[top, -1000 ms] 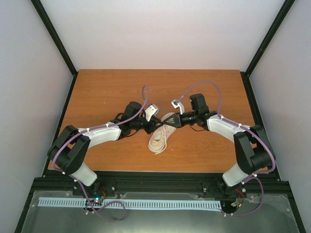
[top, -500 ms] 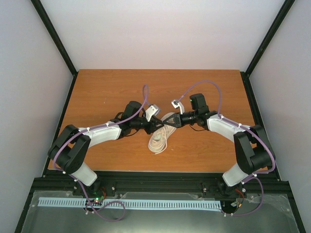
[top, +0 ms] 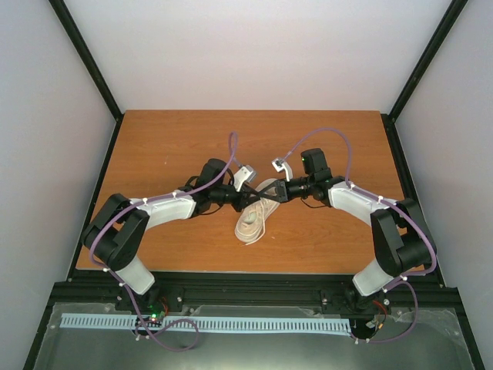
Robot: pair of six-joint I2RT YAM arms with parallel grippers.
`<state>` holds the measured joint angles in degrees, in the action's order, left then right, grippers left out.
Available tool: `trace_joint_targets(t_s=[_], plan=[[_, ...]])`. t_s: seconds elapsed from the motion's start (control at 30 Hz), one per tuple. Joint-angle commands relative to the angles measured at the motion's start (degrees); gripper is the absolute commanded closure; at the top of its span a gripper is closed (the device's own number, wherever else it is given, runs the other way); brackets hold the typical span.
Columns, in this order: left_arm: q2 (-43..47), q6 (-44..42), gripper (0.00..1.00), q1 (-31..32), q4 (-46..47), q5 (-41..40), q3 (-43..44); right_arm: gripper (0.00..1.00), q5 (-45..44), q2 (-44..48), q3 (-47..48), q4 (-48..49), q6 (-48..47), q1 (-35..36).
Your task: Tie the shoes
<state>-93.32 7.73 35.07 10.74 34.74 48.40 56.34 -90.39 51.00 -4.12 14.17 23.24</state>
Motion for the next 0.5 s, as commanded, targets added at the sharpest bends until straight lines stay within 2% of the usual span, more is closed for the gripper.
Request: trace_joint_targets(t_s=[0.0, 0.17, 0.23, 0.4, 0.47], plan=[[0.05, 0.69, 0.97, -0.27, 3.22, 2.1, 2.24, 0.97, 0.77, -0.44, 1.2, 0.62, -0.64, 0.13], [1.11, 2.37, 0.99, -0.27, 3.53, -1.32, 0.79, 0.97, -0.4, -0.3, 1.07, 0.08, -1.11, 0.13], [1.56, 3.28, 0.99, -0.28, 3.46, -4.38, -0.03, 0.93, -1.4, -0.03, 1.05, -0.92, -1.68, 0.2], [4.07, 5.45, 0.99, -0.31, 3.8, -8.61, -3.44, 0.49, -7.13, 3.62, -1.36, -2.85, -1.4, 0.72], [5.42, 6.02, 0.99, -0.29, 3.85, -9.31, -4.94, 0.39, -11.74, 6.5, -3.89, -2.68, 0.1, 1.54]])
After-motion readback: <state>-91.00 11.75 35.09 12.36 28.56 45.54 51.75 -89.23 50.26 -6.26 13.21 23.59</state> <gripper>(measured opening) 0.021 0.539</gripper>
